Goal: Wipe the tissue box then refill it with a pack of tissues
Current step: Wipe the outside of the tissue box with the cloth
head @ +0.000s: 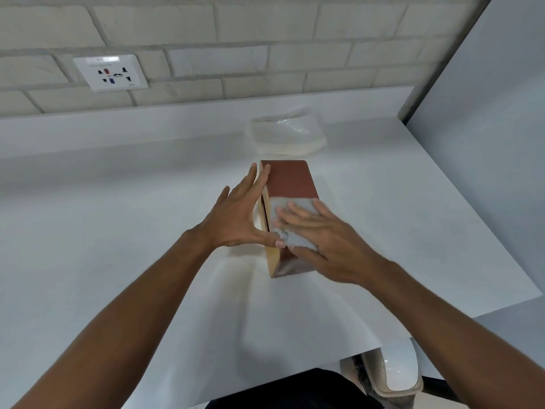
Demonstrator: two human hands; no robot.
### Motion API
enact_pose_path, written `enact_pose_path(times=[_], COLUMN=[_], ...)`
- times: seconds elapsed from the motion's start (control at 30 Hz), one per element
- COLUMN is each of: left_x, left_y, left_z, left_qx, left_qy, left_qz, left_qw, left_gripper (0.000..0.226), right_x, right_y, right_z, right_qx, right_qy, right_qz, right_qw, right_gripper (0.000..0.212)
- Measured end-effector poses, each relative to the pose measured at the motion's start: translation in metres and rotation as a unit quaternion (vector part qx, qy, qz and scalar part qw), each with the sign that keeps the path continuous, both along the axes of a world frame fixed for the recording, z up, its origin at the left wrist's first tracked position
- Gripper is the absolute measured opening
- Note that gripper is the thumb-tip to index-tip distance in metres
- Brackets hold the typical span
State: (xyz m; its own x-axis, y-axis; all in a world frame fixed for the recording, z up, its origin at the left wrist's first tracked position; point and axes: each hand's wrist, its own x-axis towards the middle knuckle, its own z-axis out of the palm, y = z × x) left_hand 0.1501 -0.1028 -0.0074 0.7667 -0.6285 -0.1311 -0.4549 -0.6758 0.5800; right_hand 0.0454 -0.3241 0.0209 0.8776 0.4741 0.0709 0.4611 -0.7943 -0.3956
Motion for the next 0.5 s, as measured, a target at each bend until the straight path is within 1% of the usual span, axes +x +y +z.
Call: enact_pose_path(times=[0.03, 0.07, 0.17, 0.2, 0.27, 0.3, 0.37, 0.43, 0.5], left_x=[0.000, 0.000, -0.001, -0.001, -0.001, -0.001, -0.002, -0.004, -0.006], left_y=[0.000, 0.000, 0.000, 0.001, 0.002, 0.002, 0.002, 0.002, 0.003], left_z=[0.000, -0.001, -0.001, -0.001, -0.003, -0.003, -0.001, 0.001, 0.002], left_qx=[0.000, -0.002, -0.005, -0.004, 0.000, 0.000, -0.003, -0.003, -0.001], left_qy=[0.001, 0.003, 0.000, -0.004, -0.009, -0.006, 0.010, 0.018, 0.022], left_qz=[-0.001, -0.001, 0.005, 0.005, 0.003, 0.002, 0.006, 0.012, 0.017], left_qw=[1.000, 1.000, 1.000, 1.000, 1.000, 1.000, 1.000, 1.000, 1.000], left_gripper=[0.147, 0.147, 0.148, 0.148, 0.148, 0.147, 0.143, 0.141, 0.136], right_x=[-0.002, 0.001, 0.015, 0.015, 0.011, 0.009, 0.013, 0.015, 0.004], right_y=[0.000, -0.004, -0.005, 0.001, 0.010, 0.007, -0.005, -0.012, -0.008], right_z=[-0.001, 0.001, 0.007, 0.008, 0.007, 0.007, 0.010, 0.011, 0.007], right_qx=[-0.011, -0.018, -0.007, -0.011, -0.021, -0.024, -0.020, -0.020, -0.033], right_qy=[-0.006, -0.004, 0.010, 0.010, 0.003, 0.001, 0.009, 0.018, 0.008], right_qz=[0.022, 0.014, -0.066, -0.055, 0.005, 0.020, -0.020, -0.059, -0.007], right_qw=[1.000, 1.000, 0.998, 0.998, 1.000, 1.000, 1.000, 0.998, 0.999], right_gripper=[0.055, 0.056, 0.060, 0.060, 0.058, 0.056, 0.054, 0.056, 0.058])
